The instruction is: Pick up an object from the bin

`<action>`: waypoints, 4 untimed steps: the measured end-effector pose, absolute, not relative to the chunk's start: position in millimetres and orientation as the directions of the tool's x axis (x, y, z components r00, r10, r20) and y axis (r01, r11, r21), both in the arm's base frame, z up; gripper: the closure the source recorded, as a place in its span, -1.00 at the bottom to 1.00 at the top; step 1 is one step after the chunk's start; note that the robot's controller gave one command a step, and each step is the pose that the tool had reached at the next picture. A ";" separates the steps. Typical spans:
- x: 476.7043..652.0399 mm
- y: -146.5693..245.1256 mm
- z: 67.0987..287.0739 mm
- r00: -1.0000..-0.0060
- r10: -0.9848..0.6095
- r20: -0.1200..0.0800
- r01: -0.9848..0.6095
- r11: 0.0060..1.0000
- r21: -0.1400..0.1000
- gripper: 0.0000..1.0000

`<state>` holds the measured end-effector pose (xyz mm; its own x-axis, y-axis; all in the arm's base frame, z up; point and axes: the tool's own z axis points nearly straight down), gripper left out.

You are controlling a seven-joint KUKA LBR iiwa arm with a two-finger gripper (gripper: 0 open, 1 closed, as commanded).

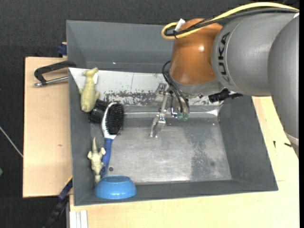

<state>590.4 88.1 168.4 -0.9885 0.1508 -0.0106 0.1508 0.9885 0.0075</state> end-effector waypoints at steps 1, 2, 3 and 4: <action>597.1 182.3 135.8 -0.994 0.112 -0.005 0.112 0.994 0.006 -1.00; 598.9 180.4 97.7 -0.954 0.300 -0.002 0.300 0.954 0.004 -1.00; 597.9 181.7 98.2 -0.954 0.299 0.002 0.299 0.954 0.003 1.00; 596.5 183.2 201.3 -0.958 0.286 -0.012 0.286 0.958 0.010 1.00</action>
Offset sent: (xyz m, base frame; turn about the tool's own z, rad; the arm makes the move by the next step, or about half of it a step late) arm 0.0066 0.0876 -0.0325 -0.0308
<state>596.5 183.2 201.3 -0.9581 0.2861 -0.0122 0.2860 0.9582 0.0096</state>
